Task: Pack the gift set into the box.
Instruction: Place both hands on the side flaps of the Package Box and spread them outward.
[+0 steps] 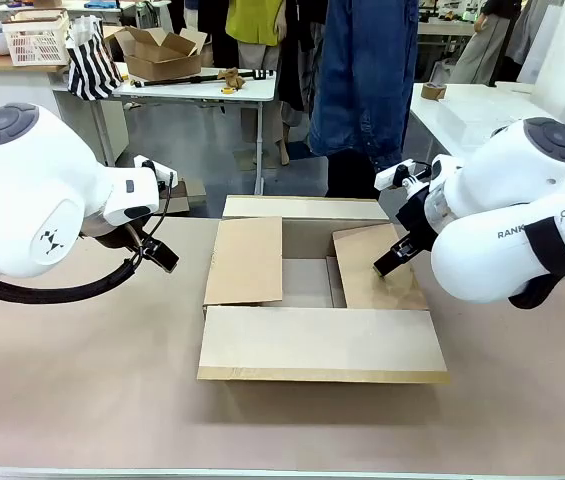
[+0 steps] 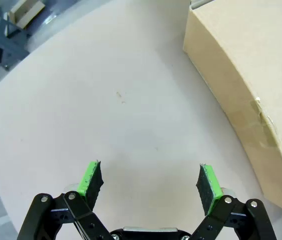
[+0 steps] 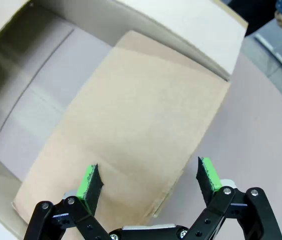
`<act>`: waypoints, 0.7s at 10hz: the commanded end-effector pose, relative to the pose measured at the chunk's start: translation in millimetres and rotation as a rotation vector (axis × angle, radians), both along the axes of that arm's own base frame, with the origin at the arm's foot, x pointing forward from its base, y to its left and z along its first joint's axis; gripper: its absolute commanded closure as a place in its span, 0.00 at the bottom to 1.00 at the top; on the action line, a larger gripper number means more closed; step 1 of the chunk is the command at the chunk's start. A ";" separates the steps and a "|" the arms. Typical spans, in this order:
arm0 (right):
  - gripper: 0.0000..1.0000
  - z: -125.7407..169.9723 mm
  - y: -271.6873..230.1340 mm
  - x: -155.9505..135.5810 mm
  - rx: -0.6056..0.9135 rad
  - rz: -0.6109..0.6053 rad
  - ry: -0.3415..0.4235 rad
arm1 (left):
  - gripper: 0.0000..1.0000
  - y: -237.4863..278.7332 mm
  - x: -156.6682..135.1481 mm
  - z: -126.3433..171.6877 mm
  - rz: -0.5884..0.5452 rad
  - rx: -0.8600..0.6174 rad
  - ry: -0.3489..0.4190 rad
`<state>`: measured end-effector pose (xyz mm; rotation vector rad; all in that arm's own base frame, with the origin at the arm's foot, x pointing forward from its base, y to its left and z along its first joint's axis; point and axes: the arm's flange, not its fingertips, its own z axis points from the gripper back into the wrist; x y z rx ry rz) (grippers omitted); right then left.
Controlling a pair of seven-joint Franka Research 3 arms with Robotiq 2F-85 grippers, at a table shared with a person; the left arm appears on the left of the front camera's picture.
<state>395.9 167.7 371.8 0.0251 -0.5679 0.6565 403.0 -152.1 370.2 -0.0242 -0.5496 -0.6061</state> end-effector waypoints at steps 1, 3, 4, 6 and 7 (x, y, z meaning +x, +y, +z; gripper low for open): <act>0.00 0.1 -0.1 0.0 0.001 0.000 0.000 | 0.00 0.3 0.1 0.2 0.001 0.000 0.000; 0.00 0.1 -0.1 0.0 0.001 0.000 0.000 | 0.00 0.3 0.1 0.2 0.001 0.000 0.000; 0.00 0.1 -0.1 0.0 0.001 0.000 0.000 | 0.00 0.3 0.1 0.2 0.001 0.000 0.000; 0.00 0.1 -0.1 0.0 0.001 0.000 0.000 | 0.00 0.3 0.1 0.2 0.001 0.000 0.000; 0.00 0.0 0.0 0.0 0.000 0.000 0.000 | 0.00 0.0 0.0 0.0 0.000 0.000 0.000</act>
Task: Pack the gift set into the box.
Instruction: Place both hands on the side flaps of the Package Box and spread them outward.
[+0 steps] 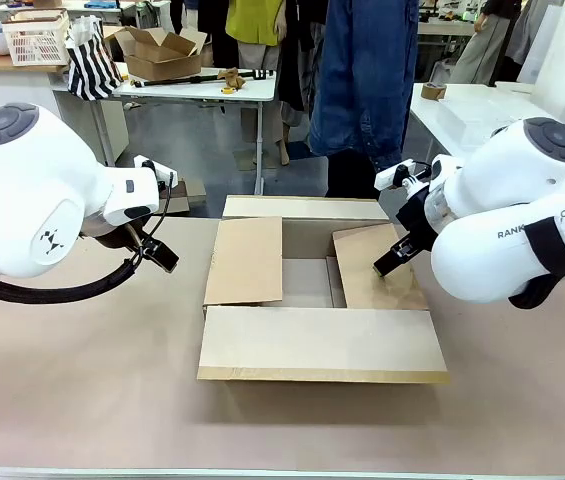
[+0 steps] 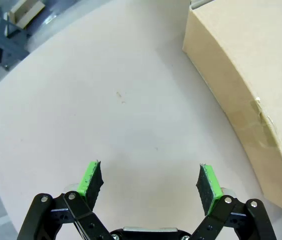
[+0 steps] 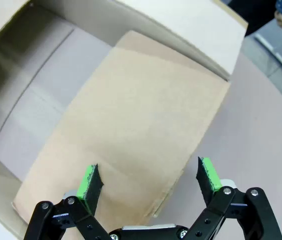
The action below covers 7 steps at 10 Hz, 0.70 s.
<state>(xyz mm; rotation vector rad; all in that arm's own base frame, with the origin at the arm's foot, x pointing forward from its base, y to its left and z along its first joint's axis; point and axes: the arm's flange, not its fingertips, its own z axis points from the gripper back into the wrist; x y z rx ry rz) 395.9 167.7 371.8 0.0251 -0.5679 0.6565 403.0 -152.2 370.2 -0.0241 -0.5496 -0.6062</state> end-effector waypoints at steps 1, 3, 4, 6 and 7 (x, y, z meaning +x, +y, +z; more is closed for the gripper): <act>0.00 19.1 -1.8 0.1 0.025 0.008 -0.019 | 0.00 -6.2 -4.1 22.9 -0.012 0.024 0.011; 0.00 99.3 -14.0 -29.6 0.038 -0.127 0.010 | 0.00 -21.6 -33.4 101.2 0.168 -0.036 0.127; 0.00 133.6 -27.8 -59.5 0.083 -0.144 0.030 | 0.00 -20.7 -60.8 128.3 0.168 -0.063 0.119; 0.00 156.2 -63.6 -122.1 -0.032 -0.236 -0.022 | 0.00 -9.4 -122.6 156.5 0.049 -0.193 0.122; 0.00 155.0 -79.4 -154.7 -0.085 -0.285 -0.083 | 0.00 -7.6 -145.6 158.3 0.071 -0.249 0.070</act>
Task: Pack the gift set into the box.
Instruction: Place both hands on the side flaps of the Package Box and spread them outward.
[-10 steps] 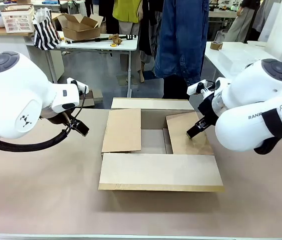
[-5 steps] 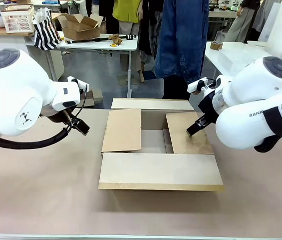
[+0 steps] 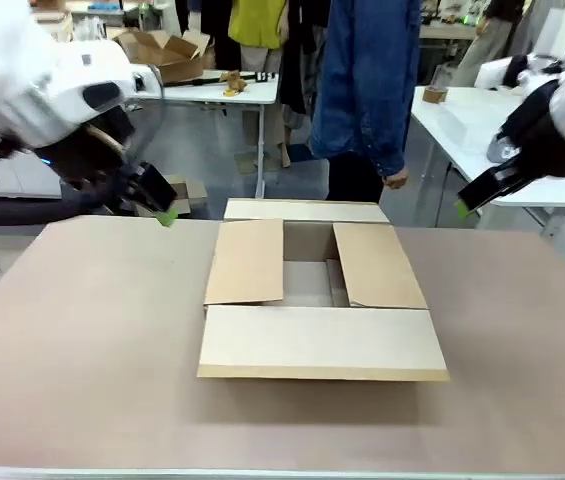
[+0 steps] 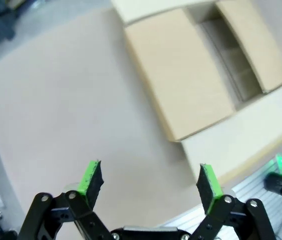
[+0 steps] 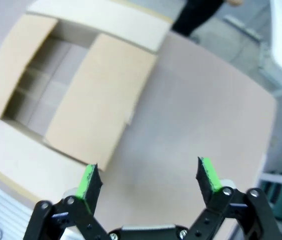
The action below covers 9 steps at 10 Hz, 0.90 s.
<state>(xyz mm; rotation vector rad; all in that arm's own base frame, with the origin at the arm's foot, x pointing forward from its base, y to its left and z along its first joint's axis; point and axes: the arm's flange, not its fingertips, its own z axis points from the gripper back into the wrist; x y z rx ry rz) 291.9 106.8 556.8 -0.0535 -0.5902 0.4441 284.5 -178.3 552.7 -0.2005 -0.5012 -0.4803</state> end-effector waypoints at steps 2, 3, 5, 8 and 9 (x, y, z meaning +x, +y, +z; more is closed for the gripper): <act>0.00 -25.0 15.6 25.7 0.044 0.050 0.027 | 0.00 0.0 0.0 0.0 0.000 0.000 0.000; 0.00 7.1 -4.0 -10.5 -0.004 -0.006 -0.009 | 0.00 0.0 0.0 0.0 0.000 0.000 0.000; 0.00 -9.4 -13.6 1.1 0.404 0.060 0.258 | 0.00 21.8 -20.6 31.3 -0.055 -0.234 0.121; 0.00 20.1 -108.4 -27.6 1.191 -0.063 0.361 | 0.00 128.5 -43.4 49.8 -0.156 -0.828 0.444; 0.00 17.6 -137.7 -32.8 1.377 -0.088 0.355 | 0.00 154.2 -48.7 43.8 -0.133 -0.905 0.461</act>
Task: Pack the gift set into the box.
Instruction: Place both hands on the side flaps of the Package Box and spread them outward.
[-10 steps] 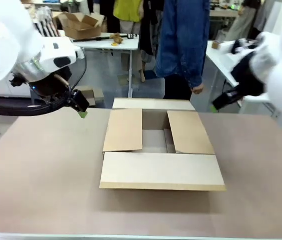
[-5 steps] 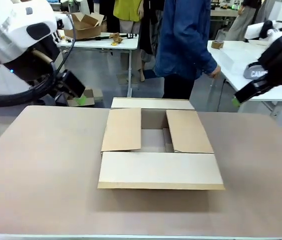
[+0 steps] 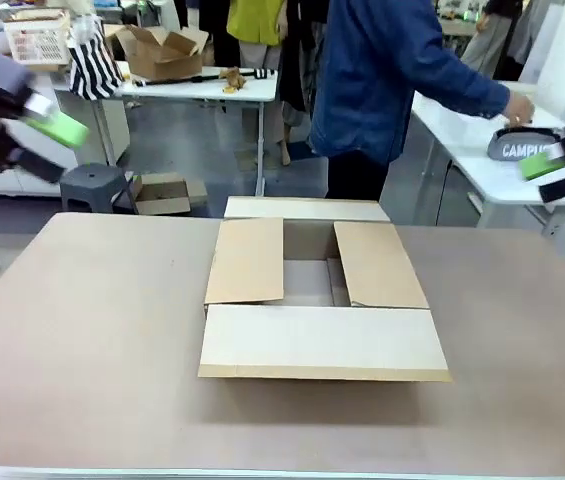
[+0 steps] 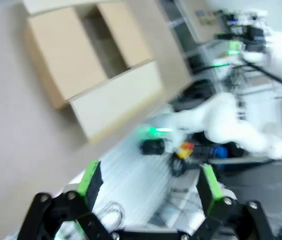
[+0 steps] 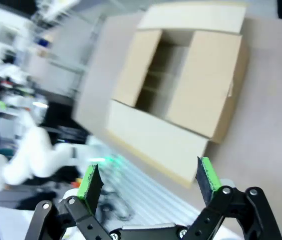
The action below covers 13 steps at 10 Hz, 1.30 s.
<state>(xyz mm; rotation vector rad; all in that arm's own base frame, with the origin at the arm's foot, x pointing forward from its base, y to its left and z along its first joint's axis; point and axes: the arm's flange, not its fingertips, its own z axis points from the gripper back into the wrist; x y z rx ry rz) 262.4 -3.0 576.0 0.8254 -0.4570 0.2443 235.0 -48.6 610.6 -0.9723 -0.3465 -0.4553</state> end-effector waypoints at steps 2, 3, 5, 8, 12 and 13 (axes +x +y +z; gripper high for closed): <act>0.00 -23.4 -67.0 -8.6 0.687 -0.276 0.212 | 0.00 54.6 -7.4 -20.1 0.069 -0.335 0.213; 0.00 -35.5 -71.3 -5.8 0.697 -0.322 0.251 | 0.00 54.1 -9.2 -19.2 0.078 -0.359 0.203; 0.00 -11.1 -87.5 -11.2 0.465 -0.149 0.158 | 0.00 39.2 -8.0 -10.4 0.158 -0.284 0.158; 0.00 -11.1 -87.5 -11.2 0.465 -0.149 0.158 | 0.00 74.8 -10.2 -11.2 0.070 -0.388 0.208; 0.00 -11.1 -87.5 -11.2 0.465 -0.149 0.158 | 0.00 74.8 -10.2 -11.2 0.070 -0.388 0.208; 0.00 -11.1 -87.5 -11.2 0.465 -0.149 0.158 | 0.00 74.8 -10.2 -11.2 0.070 -0.388 0.208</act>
